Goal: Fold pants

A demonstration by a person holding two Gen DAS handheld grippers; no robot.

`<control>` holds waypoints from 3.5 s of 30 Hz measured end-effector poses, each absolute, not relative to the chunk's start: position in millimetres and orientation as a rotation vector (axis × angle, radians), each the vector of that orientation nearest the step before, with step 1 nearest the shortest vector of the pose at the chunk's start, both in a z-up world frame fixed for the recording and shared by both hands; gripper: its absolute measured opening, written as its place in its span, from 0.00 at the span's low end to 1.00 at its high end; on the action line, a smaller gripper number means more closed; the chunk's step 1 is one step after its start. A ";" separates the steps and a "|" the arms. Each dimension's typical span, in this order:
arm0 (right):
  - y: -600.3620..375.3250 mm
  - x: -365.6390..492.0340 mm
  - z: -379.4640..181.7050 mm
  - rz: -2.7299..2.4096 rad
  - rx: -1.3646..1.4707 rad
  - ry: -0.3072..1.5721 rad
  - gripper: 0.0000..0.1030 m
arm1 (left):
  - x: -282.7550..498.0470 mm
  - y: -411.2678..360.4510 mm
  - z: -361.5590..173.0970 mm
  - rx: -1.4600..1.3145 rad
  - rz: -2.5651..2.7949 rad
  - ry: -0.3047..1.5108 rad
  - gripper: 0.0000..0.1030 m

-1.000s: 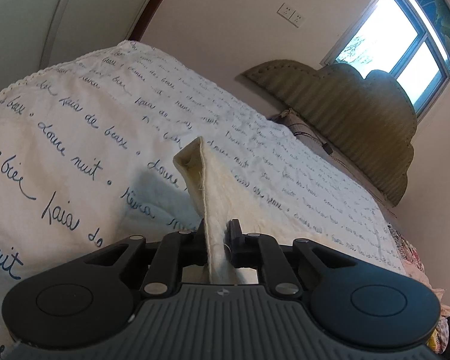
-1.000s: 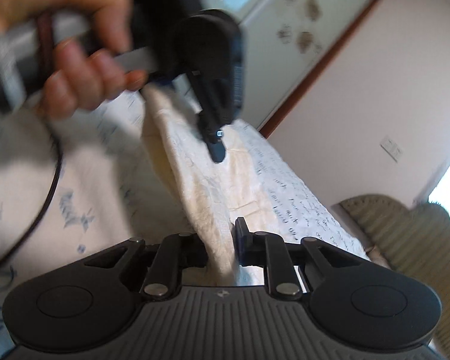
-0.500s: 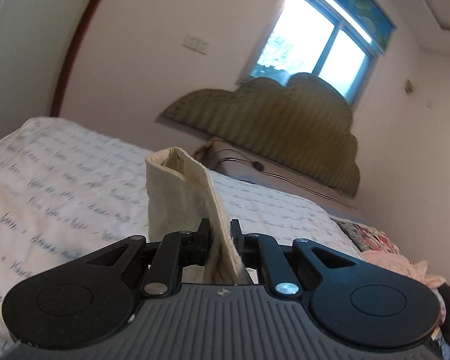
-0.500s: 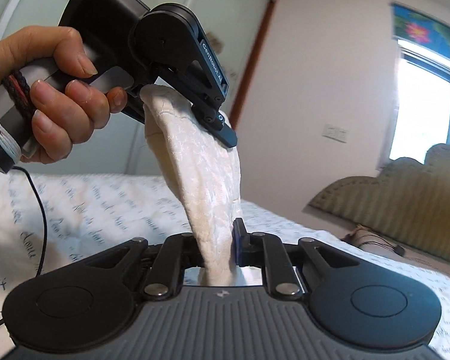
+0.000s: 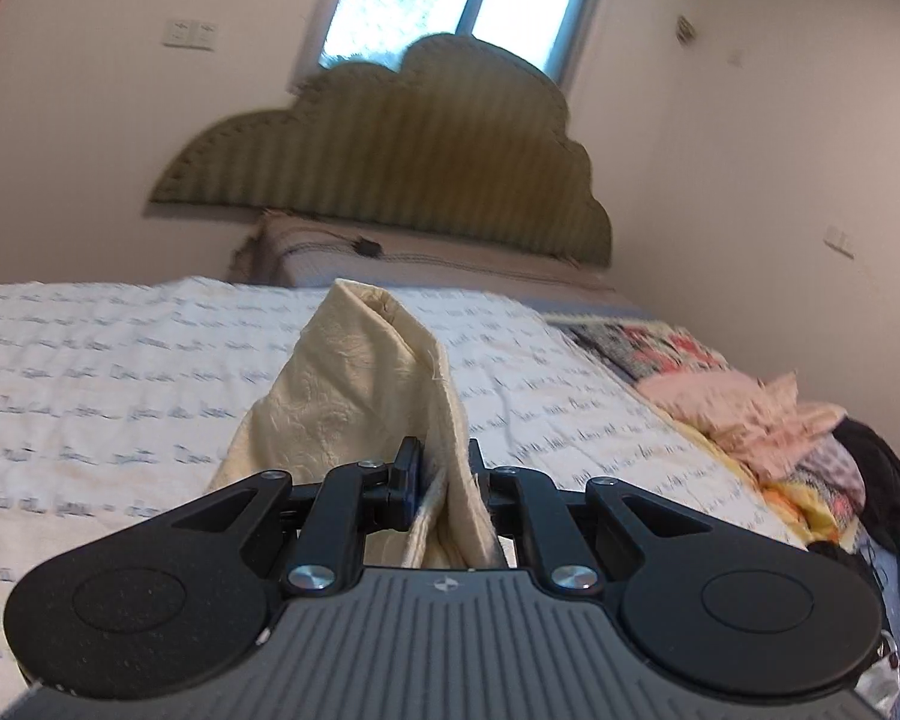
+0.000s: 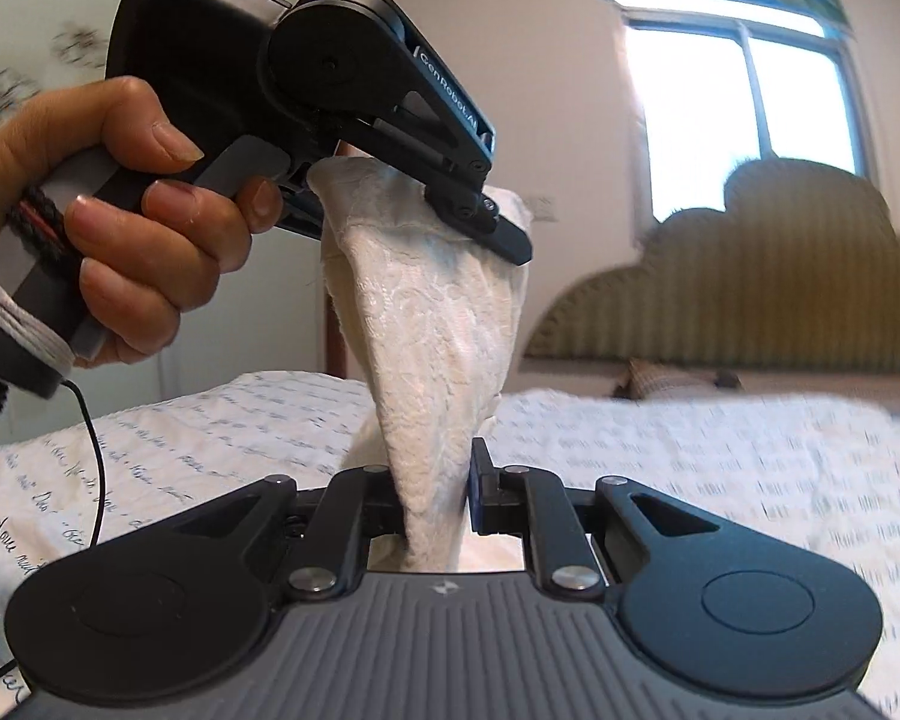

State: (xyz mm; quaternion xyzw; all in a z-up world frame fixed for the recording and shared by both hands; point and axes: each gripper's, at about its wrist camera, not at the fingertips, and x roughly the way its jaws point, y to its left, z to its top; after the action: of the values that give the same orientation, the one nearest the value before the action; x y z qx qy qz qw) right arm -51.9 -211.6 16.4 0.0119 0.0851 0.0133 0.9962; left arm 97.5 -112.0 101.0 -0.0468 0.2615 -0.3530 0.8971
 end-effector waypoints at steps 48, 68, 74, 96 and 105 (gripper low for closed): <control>-338.7 -97.8 30.1 -0.122 0.447 0.319 0.24 | 91.9 -13.4 -36.7 -0.030 -0.508 0.803 0.71; -237.1 155.8 -3.9 0.183 -0.025 0.738 0.24 | 52.6 -34.1 -48.7 0.107 -0.576 0.740 0.69; -285.5 54.8 27.2 0.195 -0.009 0.692 0.24 | 63.8 -41.5 -30.0 0.083 -0.580 0.696 0.69; -375.4 -99.8 -13.5 -0.107 0.148 0.644 0.66 | 50.7 -107.9 -44.9 0.244 -0.606 0.651 0.78; -457.5 -63.8 -34.3 0.009 0.621 0.654 0.66 | 121.1 -38.1 -54.4 -0.177 -0.620 0.879 0.79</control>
State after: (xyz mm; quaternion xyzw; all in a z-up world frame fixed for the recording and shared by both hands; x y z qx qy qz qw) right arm -63.8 -457.5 -34.3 0.2999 0.3162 0.0045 0.9000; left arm 121.1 -38.1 -54.4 -0.0844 0.4181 -0.2949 0.8551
